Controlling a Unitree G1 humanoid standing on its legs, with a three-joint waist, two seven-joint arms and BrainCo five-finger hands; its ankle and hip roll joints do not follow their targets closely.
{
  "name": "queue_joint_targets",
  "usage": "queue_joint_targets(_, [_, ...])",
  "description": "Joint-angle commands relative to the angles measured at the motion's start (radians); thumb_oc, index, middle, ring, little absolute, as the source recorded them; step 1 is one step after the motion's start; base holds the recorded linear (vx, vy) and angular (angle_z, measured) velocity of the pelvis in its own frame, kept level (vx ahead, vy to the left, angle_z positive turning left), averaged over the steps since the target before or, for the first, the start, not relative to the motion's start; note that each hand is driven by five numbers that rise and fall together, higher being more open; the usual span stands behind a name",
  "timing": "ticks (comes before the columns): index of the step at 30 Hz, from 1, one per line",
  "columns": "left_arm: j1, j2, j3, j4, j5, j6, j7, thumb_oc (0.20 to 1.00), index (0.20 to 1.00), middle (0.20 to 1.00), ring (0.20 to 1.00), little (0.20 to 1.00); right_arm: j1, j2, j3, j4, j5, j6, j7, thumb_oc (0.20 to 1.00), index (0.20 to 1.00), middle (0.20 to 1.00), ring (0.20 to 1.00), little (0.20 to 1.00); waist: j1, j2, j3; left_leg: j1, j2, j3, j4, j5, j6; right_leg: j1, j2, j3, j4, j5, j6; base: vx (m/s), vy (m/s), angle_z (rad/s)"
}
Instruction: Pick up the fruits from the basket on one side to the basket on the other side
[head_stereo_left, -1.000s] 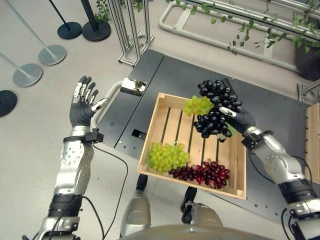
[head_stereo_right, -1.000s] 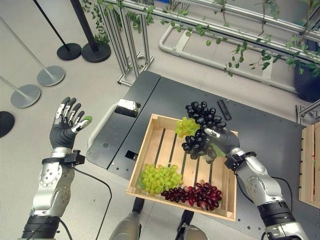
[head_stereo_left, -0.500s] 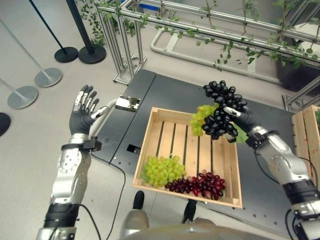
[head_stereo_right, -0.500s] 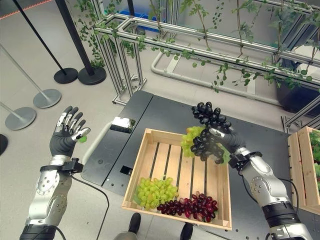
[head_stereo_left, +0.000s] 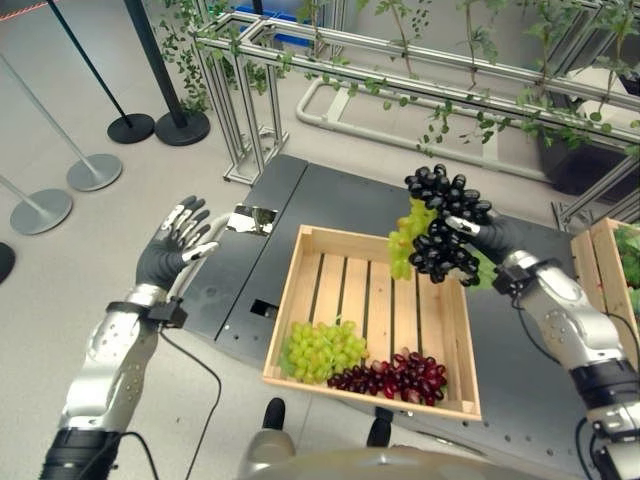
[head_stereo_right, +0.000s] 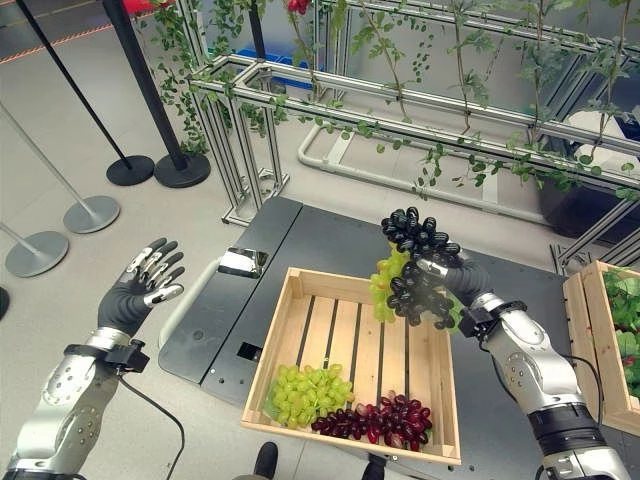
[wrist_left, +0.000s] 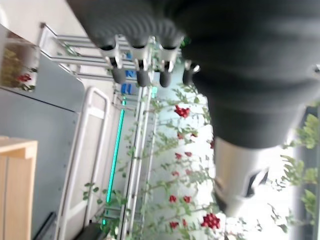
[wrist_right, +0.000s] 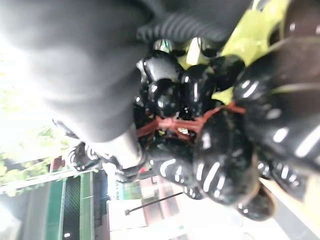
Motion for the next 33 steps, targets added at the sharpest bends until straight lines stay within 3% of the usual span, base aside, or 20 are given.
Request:
queue_joint_targets(1, [-0.025,0.039,-0.015,-0.006,-0.022,-0.029,-0.007,1.000,1.000,1.000,1.000,1.000,-0.060,-0.051,-0.061,-0.126,-0.040,-0.101,-0.001,0.200,0.200,0.200,0.200,0.200,0.011,-0.023,-0.085,0.016,-0.049,0.007,0.011,-0.075,0.042,0.039,-0.018,-0.009,0.084,-0.137,0.061,0.00,0.000,0.00])
queue_joint_targets(7, [-0.014,0.013,-0.022,-0.006,0.034,-0.036,-0.002,1.000,1.000,1.000,1.000,1.000,-0.049,0.005,-0.030,-0.114,-0.016,-0.091,0.023,0.200,0.200,0.200,0.200,0.200,0.015,-0.026,-0.084,0.016,-0.053,0.008,0.006,-0.073,0.046,0.045,-0.021,-0.005,0.064,-0.123,0.060,0.00,0.006,-0.03])
queue_joint_targets(10, [-0.015,0.020,-0.003,-0.006,0.049,-0.034,-0.003,1.000,1.000,1.000,1.000,1.000,-0.069,-0.056,-0.038,-0.144,-0.094,-0.079,0.028,0.200,0.200,0.200,0.200,0.200,0.015,-0.026,-0.085,0.019,-0.053,0.010,0.004,-0.073,0.045,0.046,-0.021,-0.004,0.062,-0.121,0.061,0.00,0.000,0.00])
queue_joint_targets(12, [-0.011,0.016,-0.002,-0.003,0.064,-0.041,0.005,1.000,1.000,1.000,1.000,1.000,-0.054,-0.028,-0.045,-0.127,-0.028,-0.089,0.023,0.200,0.200,0.200,0.200,0.200,0.015,-0.028,-0.085,0.021,-0.053,0.009,0.004,-0.074,0.047,0.047,-0.021,-0.002,0.062,-0.121,0.061,0.00,0.000,0.00])
queue_joint_targets(22, [-0.020,0.017,-0.001,0.000,0.077,-0.042,-0.001,1.000,1.000,1.000,1.000,1.000,-0.076,-0.044,-0.040,-0.144,-0.074,-0.090,0.026,0.200,0.200,0.200,0.200,0.200,0.016,-0.037,-0.089,0.033,-0.055,0.008,0.006,-0.083,0.049,0.062,-0.019,-0.002,0.063,-0.130,0.058,0.00,0.000,0.00])
queue_joint_targets(26, [-0.020,0.019,-0.005,-0.011,0.026,-0.034,-0.021,1.000,1.000,1.000,1.000,1.000,-0.081,-0.054,-0.049,-0.148,-0.131,-0.104,0.014,0.200,0.200,0.200,0.200,0.200,0.016,-0.036,-0.091,0.039,-0.055,0.010,0.008,-0.086,0.049,0.069,-0.020,-0.003,0.063,-0.132,0.057,0.00,0.000,0.00])
queue_joint_targets(29, [-0.032,0.016,-0.039,-0.021,-0.115,-0.001,-0.058,1.000,1.000,1.000,1.000,1.000,-0.092,-0.084,-0.044,-0.173,-0.212,-0.116,0.004,0.200,0.200,0.200,0.200,0.200,0.011,-0.033,-0.094,0.041,-0.054,0.009,0.007,-0.085,0.050,0.070,-0.018,-0.004,0.063,-0.133,0.058,0.00,0.000,0.00])
queue_joint_targets(33, [-0.058,0.082,-0.124,-0.054,-0.242,0.047,-0.107,1.000,1.000,1.000,1.000,1.000,-0.125,-0.079,-0.003,-0.178,-0.266,-0.131,-0.016,0.200,0.200,0.200,0.200,0.200,0.003,-0.028,-0.092,0.043,-0.053,0.006,0.008,-0.084,0.050,0.070,-0.018,-0.004,0.066,-0.134,0.057,0.00,0.000,0.00])
